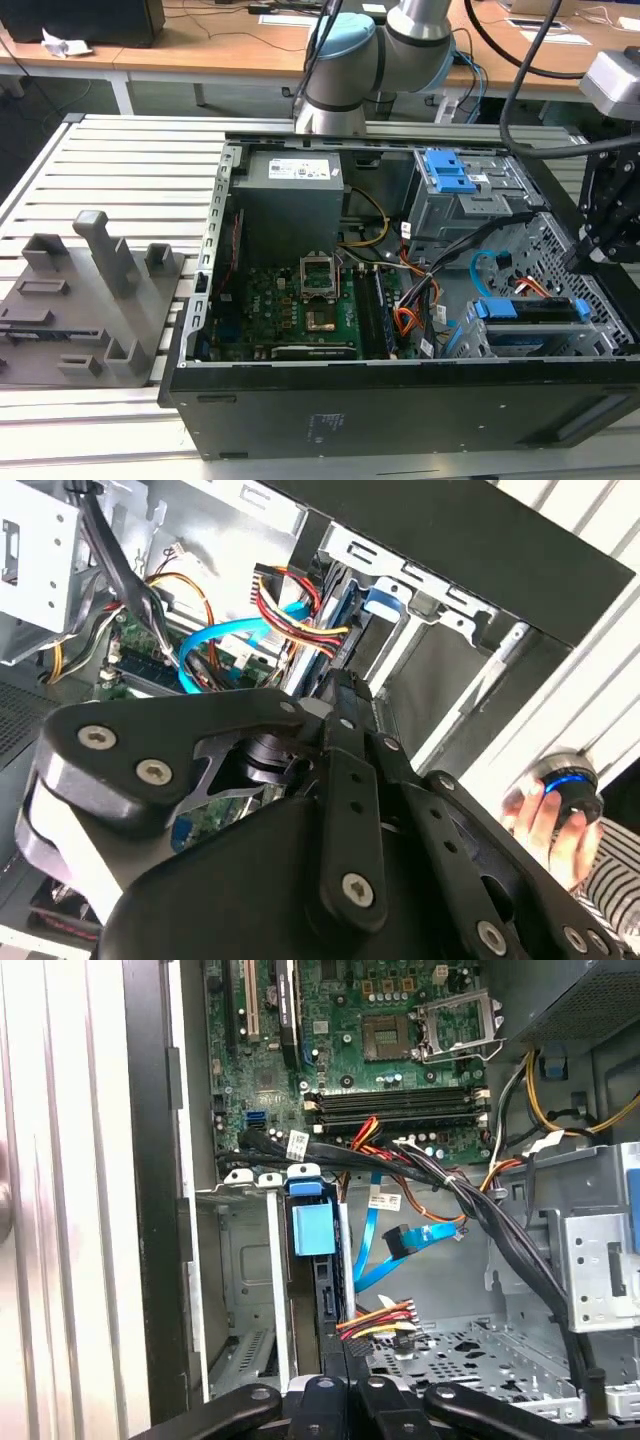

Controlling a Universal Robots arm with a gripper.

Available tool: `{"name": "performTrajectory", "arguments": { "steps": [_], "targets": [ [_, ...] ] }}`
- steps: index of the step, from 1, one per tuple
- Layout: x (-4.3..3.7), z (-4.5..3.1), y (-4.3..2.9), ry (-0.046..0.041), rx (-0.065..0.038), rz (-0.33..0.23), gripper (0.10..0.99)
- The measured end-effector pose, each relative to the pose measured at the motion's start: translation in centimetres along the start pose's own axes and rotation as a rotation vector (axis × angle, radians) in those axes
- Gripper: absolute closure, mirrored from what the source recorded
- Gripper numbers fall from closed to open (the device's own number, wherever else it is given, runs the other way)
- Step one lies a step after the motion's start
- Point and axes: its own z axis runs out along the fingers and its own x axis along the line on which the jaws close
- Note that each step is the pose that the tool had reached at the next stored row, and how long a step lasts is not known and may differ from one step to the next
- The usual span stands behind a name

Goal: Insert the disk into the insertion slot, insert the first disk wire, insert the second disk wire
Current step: 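Insert the first disk wire, then insert the second disk wire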

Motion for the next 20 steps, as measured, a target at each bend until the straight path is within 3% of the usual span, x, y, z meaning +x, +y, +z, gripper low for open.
{"name": "performTrajectory", "arguments": {
  "steps": [1, 3, 4, 6, 7, 20],
  "targets": [
    [-0.01, -0.51, 0.03, 0.0002, 0.0, 0.0, 0.98],
    [-0.01, -0.54, 0.06, -0.0002, 0.0, 0.0, 0.98],
    [0.05, -0.5, 0.66, 0.0001, 0.0, 0.0, 0.98],
    [0.26, -0.34, 2.7, 0.0, 0.0, 0.0, 0.98],
    [0.28, -0.34, 2.9, 0.0, 0.0, 0.0, 0.98],
    [0.28, -0.33, 2.93, 0.0001, 0.0, 0.0, 0.98]
  ]
}}
